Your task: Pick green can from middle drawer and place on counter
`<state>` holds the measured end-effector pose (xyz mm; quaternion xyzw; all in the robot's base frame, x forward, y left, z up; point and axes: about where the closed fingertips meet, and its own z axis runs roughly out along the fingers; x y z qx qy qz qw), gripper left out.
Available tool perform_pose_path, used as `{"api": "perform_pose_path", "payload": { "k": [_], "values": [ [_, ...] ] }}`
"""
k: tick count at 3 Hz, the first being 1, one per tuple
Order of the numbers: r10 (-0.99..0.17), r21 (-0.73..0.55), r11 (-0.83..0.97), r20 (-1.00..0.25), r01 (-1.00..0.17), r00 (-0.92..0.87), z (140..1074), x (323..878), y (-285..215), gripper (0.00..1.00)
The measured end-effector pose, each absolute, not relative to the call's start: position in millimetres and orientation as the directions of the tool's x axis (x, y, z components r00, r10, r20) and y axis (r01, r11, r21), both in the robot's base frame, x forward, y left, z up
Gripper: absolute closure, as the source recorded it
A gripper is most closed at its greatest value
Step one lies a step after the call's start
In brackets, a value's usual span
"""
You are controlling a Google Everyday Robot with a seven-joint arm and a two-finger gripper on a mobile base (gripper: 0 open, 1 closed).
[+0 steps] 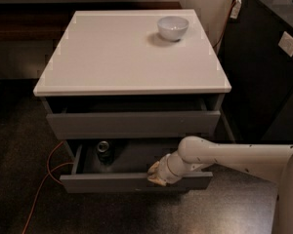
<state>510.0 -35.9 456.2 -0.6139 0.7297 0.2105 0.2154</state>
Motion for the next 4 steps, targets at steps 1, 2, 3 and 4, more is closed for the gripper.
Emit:
{"api": "perform_pose_path", "payload": {
  "k": [1, 2, 3, 4],
  "values": [
    [-0.805, 0.047, 0.154, -0.573, -0.987, -0.153, 456.4, 507.7, -34.3, 1.0],
    [-0.806, 0.083, 0.124, -0.573, -0.989, -0.15, 458.2, 487.3, -18.5, 1.0],
    [-0.808, 0.104, 0.09, -0.574, -0.99, -0.134, 460.4, 471.9, -2.8, 1.0],
    [-0.809, 0.128, 0.041, -0.577, -0.991, -0.108, 463.8, 453.3, 18.0, 1.0]
  ]
}}
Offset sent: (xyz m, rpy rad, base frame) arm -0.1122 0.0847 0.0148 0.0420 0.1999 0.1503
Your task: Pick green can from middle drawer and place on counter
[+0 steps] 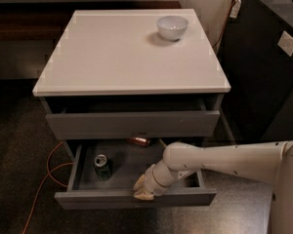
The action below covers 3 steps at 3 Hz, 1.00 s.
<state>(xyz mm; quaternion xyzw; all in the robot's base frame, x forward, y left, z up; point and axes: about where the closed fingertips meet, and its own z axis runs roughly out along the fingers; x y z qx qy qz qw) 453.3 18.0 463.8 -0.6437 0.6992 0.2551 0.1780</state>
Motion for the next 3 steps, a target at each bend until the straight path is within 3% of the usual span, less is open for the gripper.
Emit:
{"api": "perform_pose_path", "payload": {
  "k": [3],
  "values": [
    [-0.81, 0.155, -0.034, -0.583, -0.987, -0.064, 471.3, 424.6, 48.4, 0.98]
  ]
}}
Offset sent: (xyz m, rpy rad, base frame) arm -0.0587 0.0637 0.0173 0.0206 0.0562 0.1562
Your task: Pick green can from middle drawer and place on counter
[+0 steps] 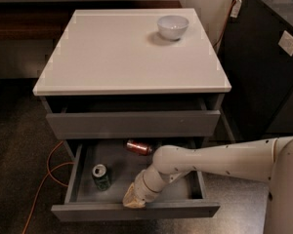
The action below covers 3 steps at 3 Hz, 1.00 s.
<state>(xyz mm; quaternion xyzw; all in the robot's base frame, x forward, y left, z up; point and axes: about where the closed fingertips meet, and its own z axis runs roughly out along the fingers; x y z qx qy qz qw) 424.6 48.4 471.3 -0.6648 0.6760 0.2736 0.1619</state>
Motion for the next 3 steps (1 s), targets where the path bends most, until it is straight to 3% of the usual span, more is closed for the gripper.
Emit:
{"api": "perform_pose_path", "payload": {
  "k": [1, 3],
  "values": [
    [-0.811, 0.164, -0.06, -0.583, -0.985, -0.048, 476.7, 411.8, 61.8, 0.75],
    [-0.79, 0.15, 0.008, -0.605, -0.989, -0.098, 491.9, 416.4, 51.3, 0.13]
  ]
}}
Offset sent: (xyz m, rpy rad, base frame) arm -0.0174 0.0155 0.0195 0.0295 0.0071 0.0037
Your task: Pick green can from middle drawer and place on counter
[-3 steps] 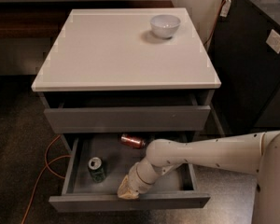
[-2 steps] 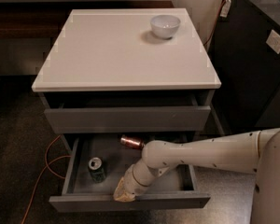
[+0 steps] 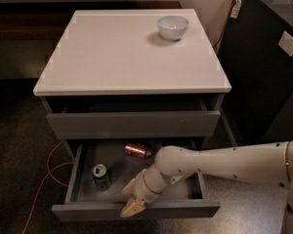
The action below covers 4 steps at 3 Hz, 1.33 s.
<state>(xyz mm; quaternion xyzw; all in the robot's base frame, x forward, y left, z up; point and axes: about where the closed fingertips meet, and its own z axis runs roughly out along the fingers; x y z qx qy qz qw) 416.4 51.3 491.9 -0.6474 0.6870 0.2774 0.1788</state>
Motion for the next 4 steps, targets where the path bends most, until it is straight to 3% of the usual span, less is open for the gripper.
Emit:
{"api": "perform_pose_path", "payload": {
  "k": [1, 4],
  "values": [
    [-0.777, 0.149, 0.122, -0.601, -0.981, -0.188, 496.6, 445.2, 22.7, 0.0],
    [-0.774, 0.105, 0.174, -0.601, -0.979, -0.202, 495.5, 480.6, 27.8, 0.0]
  ]
}}
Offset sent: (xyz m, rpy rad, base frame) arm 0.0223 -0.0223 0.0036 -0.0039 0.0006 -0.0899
